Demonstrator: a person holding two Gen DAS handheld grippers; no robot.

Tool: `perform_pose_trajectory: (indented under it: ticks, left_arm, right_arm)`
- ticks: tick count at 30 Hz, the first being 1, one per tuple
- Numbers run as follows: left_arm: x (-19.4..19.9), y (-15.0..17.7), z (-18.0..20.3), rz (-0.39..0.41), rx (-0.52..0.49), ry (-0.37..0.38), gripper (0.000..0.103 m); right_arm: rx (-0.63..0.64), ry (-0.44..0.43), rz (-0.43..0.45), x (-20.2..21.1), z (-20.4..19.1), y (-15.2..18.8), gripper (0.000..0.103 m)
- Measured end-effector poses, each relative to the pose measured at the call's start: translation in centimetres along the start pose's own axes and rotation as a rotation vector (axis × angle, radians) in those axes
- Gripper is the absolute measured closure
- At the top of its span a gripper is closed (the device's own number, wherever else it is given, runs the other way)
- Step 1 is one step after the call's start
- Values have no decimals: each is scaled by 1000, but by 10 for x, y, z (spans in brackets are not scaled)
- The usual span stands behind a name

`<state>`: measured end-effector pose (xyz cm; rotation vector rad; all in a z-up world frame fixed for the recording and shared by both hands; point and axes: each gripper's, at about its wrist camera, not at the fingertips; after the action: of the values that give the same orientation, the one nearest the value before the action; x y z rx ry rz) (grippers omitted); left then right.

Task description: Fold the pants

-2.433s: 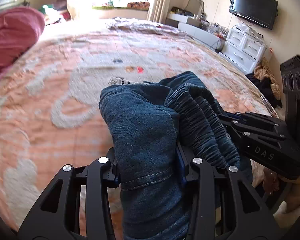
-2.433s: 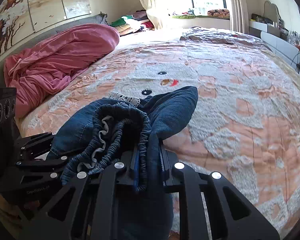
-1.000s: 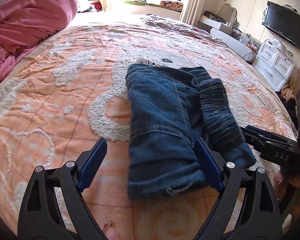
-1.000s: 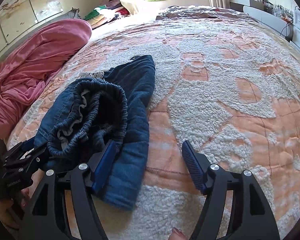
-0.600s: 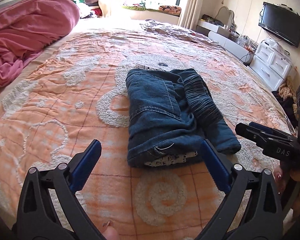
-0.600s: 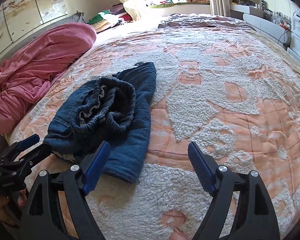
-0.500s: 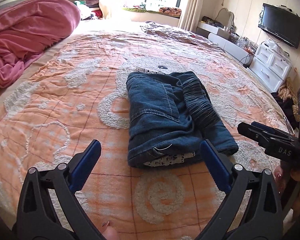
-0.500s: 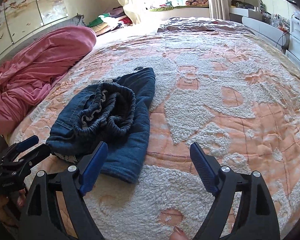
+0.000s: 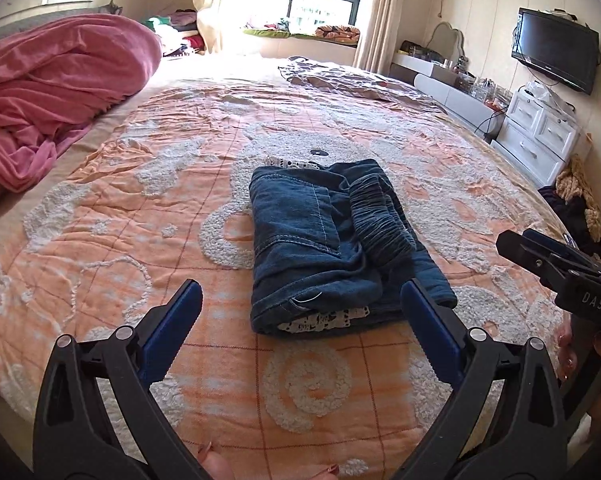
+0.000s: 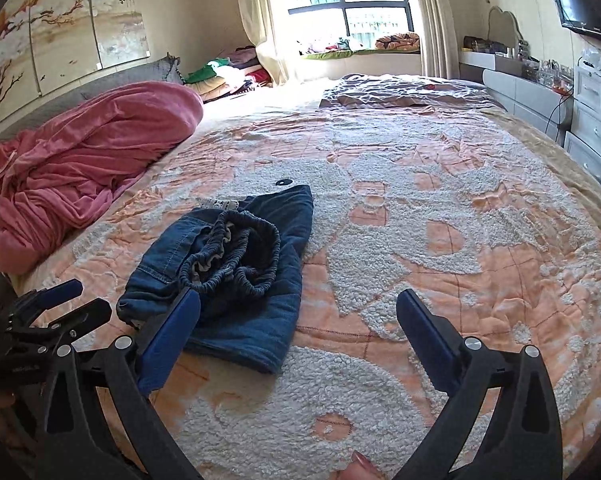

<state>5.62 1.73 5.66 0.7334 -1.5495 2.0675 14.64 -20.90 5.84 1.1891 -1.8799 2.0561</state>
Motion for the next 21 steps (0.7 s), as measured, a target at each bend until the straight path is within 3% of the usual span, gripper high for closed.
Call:
perform_pose_trajectory:
  ticks: [21]
  left_arm:
    - [38,52,16,-23,20,18,10]
  right_arm:
    - [33,-21,18,60,-17,36,5]
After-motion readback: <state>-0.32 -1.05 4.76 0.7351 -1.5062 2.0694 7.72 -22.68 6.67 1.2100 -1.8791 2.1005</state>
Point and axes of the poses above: each gripper's, at about its wrist camera, not at the fingertips, and x roughly against the way its jaws point, z to its right, y to its underside, and after that the axes turned 7 degrees about x, right-handed
